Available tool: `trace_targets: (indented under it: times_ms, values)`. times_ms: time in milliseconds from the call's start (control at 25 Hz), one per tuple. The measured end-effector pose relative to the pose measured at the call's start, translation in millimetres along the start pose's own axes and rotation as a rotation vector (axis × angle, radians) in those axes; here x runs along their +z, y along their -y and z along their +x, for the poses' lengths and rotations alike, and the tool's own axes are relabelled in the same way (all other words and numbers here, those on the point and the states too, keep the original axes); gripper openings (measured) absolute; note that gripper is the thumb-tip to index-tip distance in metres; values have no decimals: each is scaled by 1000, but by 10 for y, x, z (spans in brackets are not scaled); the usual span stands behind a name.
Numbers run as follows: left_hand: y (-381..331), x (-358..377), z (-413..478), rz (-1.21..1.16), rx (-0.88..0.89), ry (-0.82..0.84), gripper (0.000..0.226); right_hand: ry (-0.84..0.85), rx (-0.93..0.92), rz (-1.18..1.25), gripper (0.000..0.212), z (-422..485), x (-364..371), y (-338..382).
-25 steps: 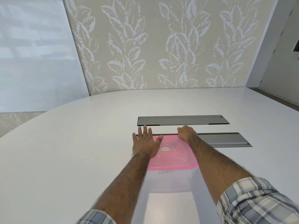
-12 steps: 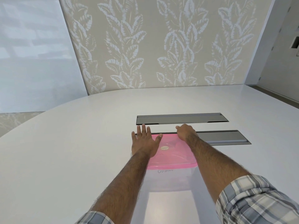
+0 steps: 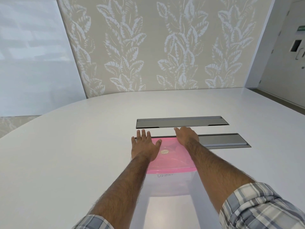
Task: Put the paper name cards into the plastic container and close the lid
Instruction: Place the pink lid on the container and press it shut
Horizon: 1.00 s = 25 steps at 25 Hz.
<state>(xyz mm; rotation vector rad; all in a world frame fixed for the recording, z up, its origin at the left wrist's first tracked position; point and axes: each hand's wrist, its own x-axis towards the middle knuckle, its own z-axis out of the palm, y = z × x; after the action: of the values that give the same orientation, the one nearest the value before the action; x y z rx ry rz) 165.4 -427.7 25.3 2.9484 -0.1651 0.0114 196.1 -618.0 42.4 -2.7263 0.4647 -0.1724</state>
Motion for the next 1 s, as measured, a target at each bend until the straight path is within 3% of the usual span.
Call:
trace_targets:
  times_ms: [360,560,720,1000]
  values:
    - [7,-26,-4,-28,5,19,83,-67,-261,-218,42,-638,78,160]
    - [44,-153,-39,-66,73,62,76,46,-263,-198,64,-863,168,85]
    - [88,-173,-230,-77,112,97,70,63,-259,-194,68,-953,130,90]
    - [94,-110,-434,-15,107,98,79,118,-246,-228,66,-989,102,97]
